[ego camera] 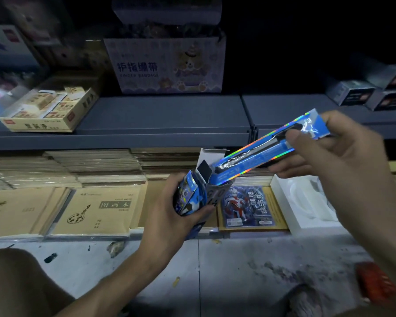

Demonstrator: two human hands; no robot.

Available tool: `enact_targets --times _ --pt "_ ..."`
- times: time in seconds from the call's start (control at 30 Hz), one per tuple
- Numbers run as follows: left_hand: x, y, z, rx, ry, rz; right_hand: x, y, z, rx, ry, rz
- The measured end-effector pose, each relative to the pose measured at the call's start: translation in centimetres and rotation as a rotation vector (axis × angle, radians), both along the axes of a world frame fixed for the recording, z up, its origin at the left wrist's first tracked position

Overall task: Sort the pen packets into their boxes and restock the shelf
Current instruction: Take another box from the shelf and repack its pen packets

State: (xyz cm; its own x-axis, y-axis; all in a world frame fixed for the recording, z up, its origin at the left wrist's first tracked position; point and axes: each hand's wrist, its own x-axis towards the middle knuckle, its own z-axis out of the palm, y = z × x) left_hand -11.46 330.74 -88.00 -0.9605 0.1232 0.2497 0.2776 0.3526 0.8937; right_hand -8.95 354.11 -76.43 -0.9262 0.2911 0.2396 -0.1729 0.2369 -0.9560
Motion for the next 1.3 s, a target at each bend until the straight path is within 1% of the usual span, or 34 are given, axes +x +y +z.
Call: enact_targets --times 0.13,0.2,0.3,0.4,0.43,0.47,0.5,0.57,0.6,0.67,0.73,0.77,0.87,0.97,1.07,1.1,1.2,1.27,1.3 --pt "0.1 0.1 -0.3 -0.064 0.027 -0.013 0.1 -0.7 -0.6 0.055 -0.051 0.063" --pt "0.0 0.0 -0.8 -0.138 0.052 -0.011 0.1 -1.2 -1.1 0.144 -0.096 0.077" --pt "0.1 0.0 -1.3 -0.216 0.096 -0.02 0.0 -2.8 -2.7 0.34 -0.163 0.103" --pt "0.2 0.1 -1.3 -0.245 0.114 -0.024 0.0 -4.1 -4.4 0.661 -0.231 0.147" --pt "0.2 0.0 -1.3 -0.247 0.114 -0.022 0.1 -4.3 -4.6 0.711 -0.263 0.158" --pt "0.2 0.0 -1.3 -0.242 0.109 -0.019 0.1 -4.4 -4.5 0.707 -0.286 0.159" --pt "0.2 -0.1 -1.3 -0.237 0.103 -0.012 0.1 -4.3 -4.3 0.656 -0.301 0.15" --pt "0.0 -0.3 -1.3 -0.23 0.097 0.006 -0.2 -3.9 -3.8 0.482 -0.3 0.128" --pt "0.0 -0.4 -1.2 -0.229 0.093 0.011 -0.3 -3.8 -3.5 0.414 -0.273 0.113" --pt "-0.1 -0.5 -1.3 -0.228 0.085 0.018 -0.2 -3.8 -3.2 0.371 -0.183 0.078" --pt "-0.1 -0.6 -1.4 -0.249 0.095 0.026 0.2 -4.3 -3.2 0.352 -0.111 0.059" --pt "-0.1 -0.6 -1.4 -0.267 0.104 0.03 0.5 -4.5 -3.2 0.35 -0.107 0.056" --pt "-0.1 -0.7 -1.4 -0.279 0.101 0.046 0.7 -4.9 -3.5 0.348 -0.153 0.057" --pt "-0.1 -0.7 -1.2 -0.274 0.111 0.049 0.2 -4.7 -4.1 0.394 -0.191 0.096" --pt "0.0 -0.7 -1.1 -0.276 0.118 0.03 0.0 -4.9 -4.5 0.313 -0.292 0.182" --pt "0.0 -0.7 -1.1 -0.282 0.125 0.028 0.0 -4.9 -4.7 0.3 -0.275 0.166" --pt "0.0 -0.5 -1.2 -0.316 0.168 0.058 0.5 -5.4 -4.2 0.344 -0.124 0.032" --pt "-0.1 -0.4 -1.1 -0.341 0.24 0.075 1.2 -6.4 -3.9 0.386 -0.095 0.0" --pt "-0.1 -0.3 -1.1 -0.354 0.269 0.073 1.4 -7.0 -4.0 0.445 -0.093 -0.005"
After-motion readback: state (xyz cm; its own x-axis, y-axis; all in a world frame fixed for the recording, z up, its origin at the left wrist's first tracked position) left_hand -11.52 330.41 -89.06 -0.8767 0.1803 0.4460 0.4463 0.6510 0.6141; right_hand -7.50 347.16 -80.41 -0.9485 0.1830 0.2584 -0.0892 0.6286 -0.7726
